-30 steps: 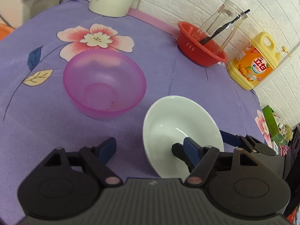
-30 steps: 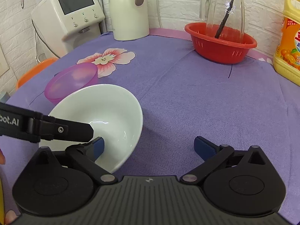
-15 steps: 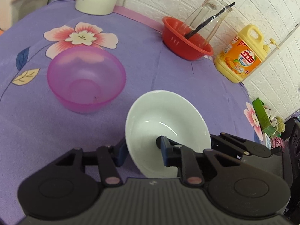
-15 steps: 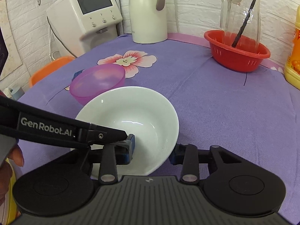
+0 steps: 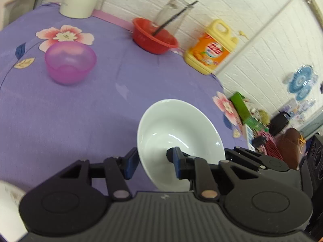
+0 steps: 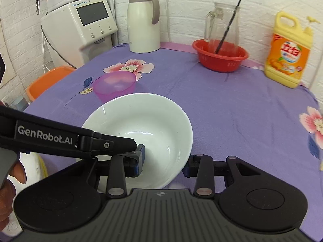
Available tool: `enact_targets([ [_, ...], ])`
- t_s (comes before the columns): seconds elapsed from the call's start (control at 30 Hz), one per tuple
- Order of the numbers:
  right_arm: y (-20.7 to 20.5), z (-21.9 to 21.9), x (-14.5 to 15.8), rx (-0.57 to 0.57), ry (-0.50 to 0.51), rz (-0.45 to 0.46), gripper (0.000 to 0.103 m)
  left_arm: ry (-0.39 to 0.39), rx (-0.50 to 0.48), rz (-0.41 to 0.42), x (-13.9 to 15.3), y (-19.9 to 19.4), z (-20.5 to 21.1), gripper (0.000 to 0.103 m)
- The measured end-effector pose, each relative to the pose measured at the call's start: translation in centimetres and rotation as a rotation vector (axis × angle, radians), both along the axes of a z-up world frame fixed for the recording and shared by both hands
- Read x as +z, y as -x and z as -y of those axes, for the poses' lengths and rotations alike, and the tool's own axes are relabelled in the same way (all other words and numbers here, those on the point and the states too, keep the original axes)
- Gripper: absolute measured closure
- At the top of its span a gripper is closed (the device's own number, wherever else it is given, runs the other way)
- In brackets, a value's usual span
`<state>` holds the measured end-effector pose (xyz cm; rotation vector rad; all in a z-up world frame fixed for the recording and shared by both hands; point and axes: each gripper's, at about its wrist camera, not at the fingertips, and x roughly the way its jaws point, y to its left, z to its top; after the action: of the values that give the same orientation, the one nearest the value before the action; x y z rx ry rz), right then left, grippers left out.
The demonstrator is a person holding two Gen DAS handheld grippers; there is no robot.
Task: Organize plates and bowls
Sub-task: 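Lift and carry the white bowl with the left tool over the steel bowl, then lower the white bowl into the steel bowl and open the left tool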
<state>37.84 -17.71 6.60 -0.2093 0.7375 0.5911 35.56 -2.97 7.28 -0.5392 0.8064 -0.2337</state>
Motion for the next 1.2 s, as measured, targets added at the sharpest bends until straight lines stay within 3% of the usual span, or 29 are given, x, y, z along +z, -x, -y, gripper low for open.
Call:
enact_targets([
  [0.23, 8.2, 2.7, -0.1, -0.086, 0.027, 0.03, 0.037, -0.018, -0.092, 0.008, -0.7, 6.4, 3.5, 0.084],
  [0.43, 11.6, 4.5, -1.6, -0.136, 0.049, 0.019, 0.038, -0.029, -0.137, -0.01, -2.4, 8.8, 5.8, 0.084],
  [0.73, 13.2, 5.1, -3.8, -0.135, 0.025, -0.01, 0.038, -0.071, -0.164, -0.033, -4.4, 9.8, 6.4, 0.084],
  [0.97, 13.8, 5.4, -4.3, -0.131, 0.019, 0.0, 0.038, -0.137, -0.193, 0.012, -4.4, 10.0, 7.0, 0.083],
  [1.2, 13.9, 5.9, -4.4, -0.143, -0.026, 0.002, 0.035, -0.113, -0.213, 0.009, -4.3, 10.0, 6.4, 0.081],
])
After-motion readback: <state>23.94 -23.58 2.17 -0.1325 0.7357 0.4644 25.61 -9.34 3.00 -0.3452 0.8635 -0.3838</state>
